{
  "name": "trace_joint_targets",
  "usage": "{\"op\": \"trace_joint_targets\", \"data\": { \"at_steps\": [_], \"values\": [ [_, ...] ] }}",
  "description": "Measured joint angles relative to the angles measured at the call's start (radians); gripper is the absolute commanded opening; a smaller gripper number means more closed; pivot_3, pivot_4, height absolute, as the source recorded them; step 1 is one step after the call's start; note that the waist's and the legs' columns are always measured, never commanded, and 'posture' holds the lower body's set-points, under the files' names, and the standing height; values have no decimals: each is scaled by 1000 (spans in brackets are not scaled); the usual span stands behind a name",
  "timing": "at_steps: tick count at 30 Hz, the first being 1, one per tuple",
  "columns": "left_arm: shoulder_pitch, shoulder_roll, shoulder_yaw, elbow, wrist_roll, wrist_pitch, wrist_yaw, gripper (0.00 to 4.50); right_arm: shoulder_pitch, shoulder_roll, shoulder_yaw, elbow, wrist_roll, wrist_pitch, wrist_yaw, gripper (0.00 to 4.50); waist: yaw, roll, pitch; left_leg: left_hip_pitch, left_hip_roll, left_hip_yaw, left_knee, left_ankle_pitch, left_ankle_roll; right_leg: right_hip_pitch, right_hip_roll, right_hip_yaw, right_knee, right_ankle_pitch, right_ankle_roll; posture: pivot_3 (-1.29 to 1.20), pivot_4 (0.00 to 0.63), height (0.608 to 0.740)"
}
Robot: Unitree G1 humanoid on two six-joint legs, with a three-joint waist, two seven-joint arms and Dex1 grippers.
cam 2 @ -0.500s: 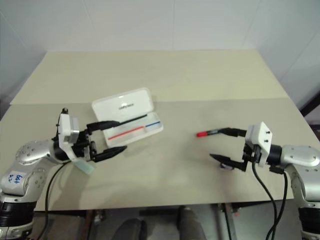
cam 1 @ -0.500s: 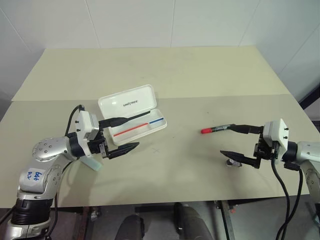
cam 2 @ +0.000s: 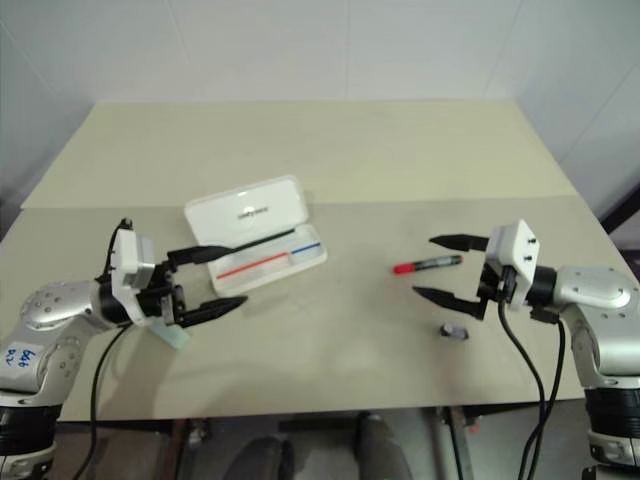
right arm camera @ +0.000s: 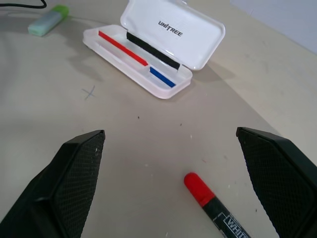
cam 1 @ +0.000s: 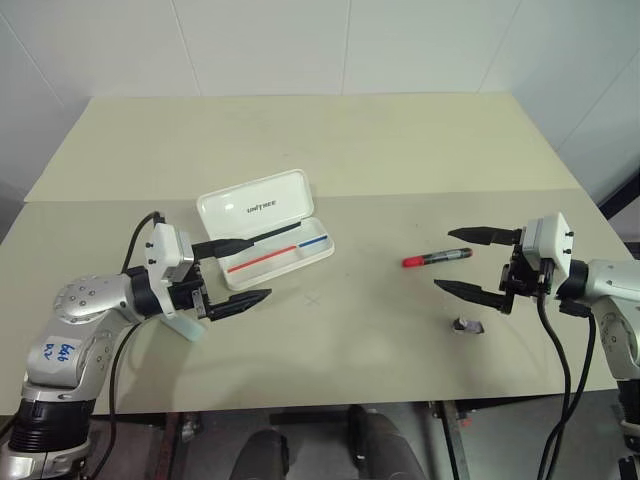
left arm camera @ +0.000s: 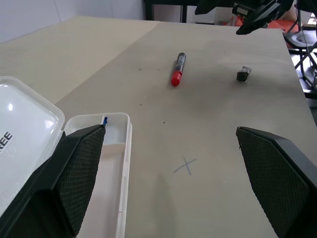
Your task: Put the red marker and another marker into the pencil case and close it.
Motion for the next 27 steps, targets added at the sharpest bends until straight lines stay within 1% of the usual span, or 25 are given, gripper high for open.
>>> {"op": "trace_joint_targets", "data": {
  "at_steps": [1, 4, 7, 13, 20, 27],
  "values": [
    [4, 3, 2, 0, 2, -1, -1, 4442, -2, 7, 12, 0, 0, 0, 0, 4500, -1, 0, 0, 0, 0, 0, 0, 0, 0, 0, 0, 0, 0, 0, 0, 0, 150, 740],
    [28, 8, 20, 15, 5, -23, -18, 3820, -4, 41, 38, -18, 0, 1, -10, 4500, -2, 0, 0, 0, 0, 1, 0, 0, 0, -1, 0, 0, 1, 0, 0, 0, 150, 740],
    [34, 19, 28, 23, 30, -27, -7, 2873, -26, 77, 67, -32, 3, 1, -13, 4500, -1, 0, 0, 0, 0, 0, 1, 0, 0, -1, 0, 0, 2, 0, 0, 0, 150, 740],
    [35, 37, -13, 21, 104, -23, 22, 2873, -56, 119, 107, -61, 7, 2, -16, 4500, 1, 0, 0, -1, 0, -1, 2, 0, 0, -1, 0, 0, 2, 0, 0, 0, 150, 740],
    [18, 107, -28, 77, 137, 13, -2, 2873, -74, 169, 191, -143, 19, 46, -28, 4500, -1, 0, 0, 0, 0, -1, 0, 0, 0, -2, -1, -1, 2, 0, -1, 0, 150, 740],
    [-75, 143, -102, 176, 204, 15, -45, 2873, -99, 242, 249, -164, 16, 37, -45, 4500, 1, 0, 0, -1, 0, -1, 0, 0, 0, -2, -1, -2, 3, 0, -1, 0, 150, 740]
  ]
}}
